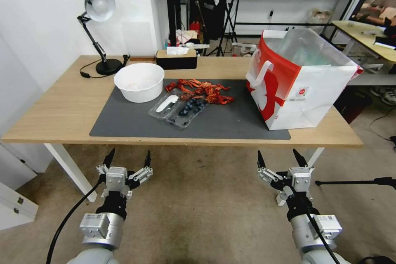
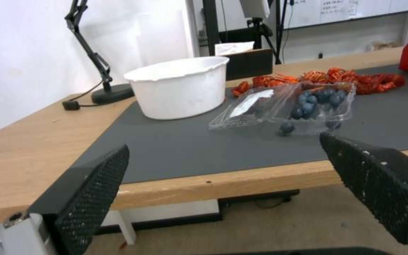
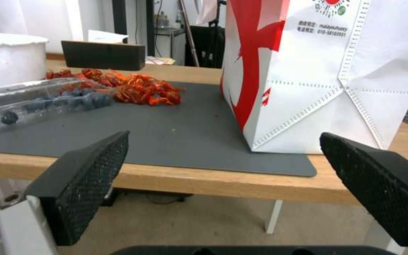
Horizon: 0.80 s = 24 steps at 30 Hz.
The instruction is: Close the takeout container lid, then place the container into the takeout bag.
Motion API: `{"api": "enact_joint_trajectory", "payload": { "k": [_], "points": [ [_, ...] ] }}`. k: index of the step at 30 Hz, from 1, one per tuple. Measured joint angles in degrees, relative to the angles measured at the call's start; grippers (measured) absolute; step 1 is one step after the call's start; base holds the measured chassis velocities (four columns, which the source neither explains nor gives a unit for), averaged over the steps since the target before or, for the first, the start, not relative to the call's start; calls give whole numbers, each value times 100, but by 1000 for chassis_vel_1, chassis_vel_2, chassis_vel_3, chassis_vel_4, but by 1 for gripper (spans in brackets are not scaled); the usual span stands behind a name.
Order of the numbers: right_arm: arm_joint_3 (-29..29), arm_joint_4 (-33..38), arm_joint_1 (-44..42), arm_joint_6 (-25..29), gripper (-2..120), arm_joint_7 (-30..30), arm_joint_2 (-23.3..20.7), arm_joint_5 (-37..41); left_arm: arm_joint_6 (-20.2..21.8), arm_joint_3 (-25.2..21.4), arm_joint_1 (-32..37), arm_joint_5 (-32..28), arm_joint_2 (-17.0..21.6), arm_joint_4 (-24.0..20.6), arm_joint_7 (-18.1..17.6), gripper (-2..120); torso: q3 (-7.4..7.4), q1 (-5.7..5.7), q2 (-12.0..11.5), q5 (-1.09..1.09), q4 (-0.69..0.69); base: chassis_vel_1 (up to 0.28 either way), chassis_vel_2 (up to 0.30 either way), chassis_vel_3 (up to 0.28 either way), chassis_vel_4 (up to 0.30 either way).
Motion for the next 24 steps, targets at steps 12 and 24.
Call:
{"api": "enact_joint_trajectory", "payload": {
  "k": [12,24],
  "points": [
    [0,0,0,0,100,0,0,0,0,0,0,0,0,0,0,100,0,0,0,0,0,0,0,0,0],
    [-388,834,-1082,-710,100,-740,559,-787,1353,553,407,-1496,536,-1092,-910,100,-1,-2,2,2,0,0,0,0,0]
  ]
}}
